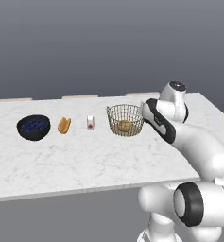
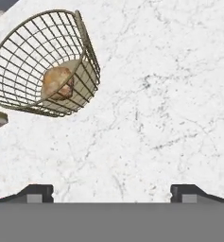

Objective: Open the cabinet, pick up the bread from the cabinet and place it in the basket. Then move the basket to the dining counter.

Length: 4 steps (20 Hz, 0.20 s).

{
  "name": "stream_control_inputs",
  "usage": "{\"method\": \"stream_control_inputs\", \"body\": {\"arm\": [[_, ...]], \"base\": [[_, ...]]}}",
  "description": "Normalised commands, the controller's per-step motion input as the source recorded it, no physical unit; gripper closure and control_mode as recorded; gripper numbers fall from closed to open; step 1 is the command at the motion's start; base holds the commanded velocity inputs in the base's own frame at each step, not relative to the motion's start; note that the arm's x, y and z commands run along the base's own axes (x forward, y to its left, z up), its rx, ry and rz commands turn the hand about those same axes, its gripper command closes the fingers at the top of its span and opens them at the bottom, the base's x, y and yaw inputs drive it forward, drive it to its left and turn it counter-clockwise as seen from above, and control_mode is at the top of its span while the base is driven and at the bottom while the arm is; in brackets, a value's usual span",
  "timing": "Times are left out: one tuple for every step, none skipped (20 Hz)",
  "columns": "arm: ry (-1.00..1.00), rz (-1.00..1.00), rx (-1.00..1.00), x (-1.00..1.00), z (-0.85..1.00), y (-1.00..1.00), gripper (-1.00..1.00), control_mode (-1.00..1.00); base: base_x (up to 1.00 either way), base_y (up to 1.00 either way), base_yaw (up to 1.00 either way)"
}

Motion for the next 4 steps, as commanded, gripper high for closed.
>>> {"method": "stream_control_inputs", "body": {"arm": [[0.00, 0.36, -0.32, -1.00, 0.06, 0.00, -1.00, -1.00], [-0.01, 0.35, -0.33, -1.00, 0.03, 0.00, -1.00, -1.00], [-0.03, 0.34, -0.33, -1.00, 0.00, 0.00, -1.00, -1.00], [-0.03, 0.32, -0.34, -1.00, 0.00, 0.04, -1.00, -1.00]], "base": [[0.00, 0.00, 0.00], [0.00, 0.00, 0.00], [0.00, 0.00, 0.00], [0.00, 0.00, 0.00]]}}
